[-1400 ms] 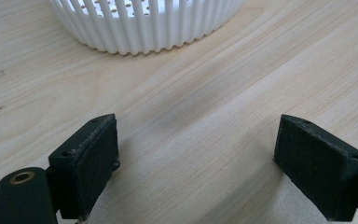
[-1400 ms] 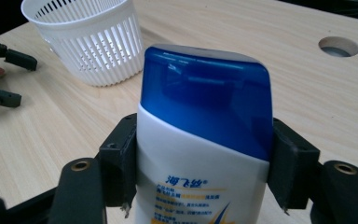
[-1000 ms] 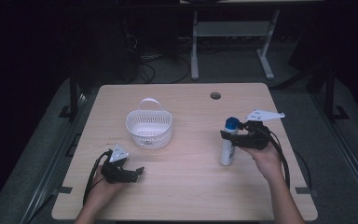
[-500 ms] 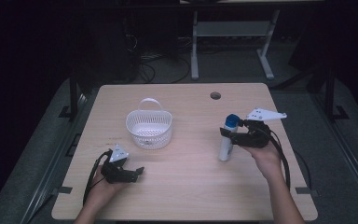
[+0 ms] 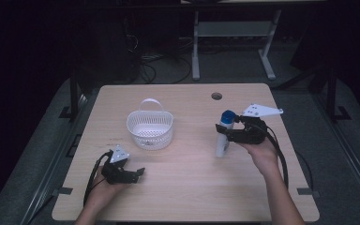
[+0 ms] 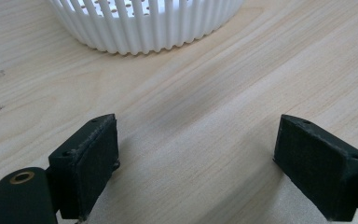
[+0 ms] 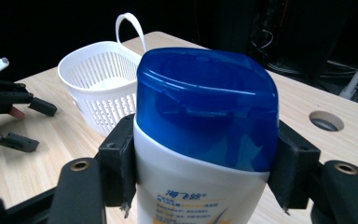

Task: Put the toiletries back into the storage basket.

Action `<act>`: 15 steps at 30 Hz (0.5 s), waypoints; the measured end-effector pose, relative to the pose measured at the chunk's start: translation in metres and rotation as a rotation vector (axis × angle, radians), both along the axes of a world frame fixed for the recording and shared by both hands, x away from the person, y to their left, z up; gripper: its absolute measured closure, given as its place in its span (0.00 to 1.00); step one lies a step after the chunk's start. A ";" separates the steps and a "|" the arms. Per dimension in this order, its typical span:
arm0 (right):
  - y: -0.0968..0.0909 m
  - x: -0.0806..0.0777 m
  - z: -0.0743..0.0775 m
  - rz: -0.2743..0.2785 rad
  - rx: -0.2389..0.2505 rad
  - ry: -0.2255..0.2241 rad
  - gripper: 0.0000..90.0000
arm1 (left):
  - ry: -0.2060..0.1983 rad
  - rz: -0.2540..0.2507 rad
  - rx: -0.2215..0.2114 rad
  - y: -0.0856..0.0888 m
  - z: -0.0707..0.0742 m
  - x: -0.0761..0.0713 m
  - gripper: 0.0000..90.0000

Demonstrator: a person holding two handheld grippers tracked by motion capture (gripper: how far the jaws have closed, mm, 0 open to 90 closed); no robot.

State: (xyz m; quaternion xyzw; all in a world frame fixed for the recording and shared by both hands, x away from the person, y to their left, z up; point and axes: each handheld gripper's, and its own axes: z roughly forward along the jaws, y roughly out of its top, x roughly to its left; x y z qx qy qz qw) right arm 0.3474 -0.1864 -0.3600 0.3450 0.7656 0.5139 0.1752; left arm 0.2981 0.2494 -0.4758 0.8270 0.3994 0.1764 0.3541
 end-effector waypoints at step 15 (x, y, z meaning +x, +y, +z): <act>0.023 0.009 0.016 0.038 -0.006 -0.018 0.39 | 0.003 0.000 0.002 0.000 0.000 0.000 0.15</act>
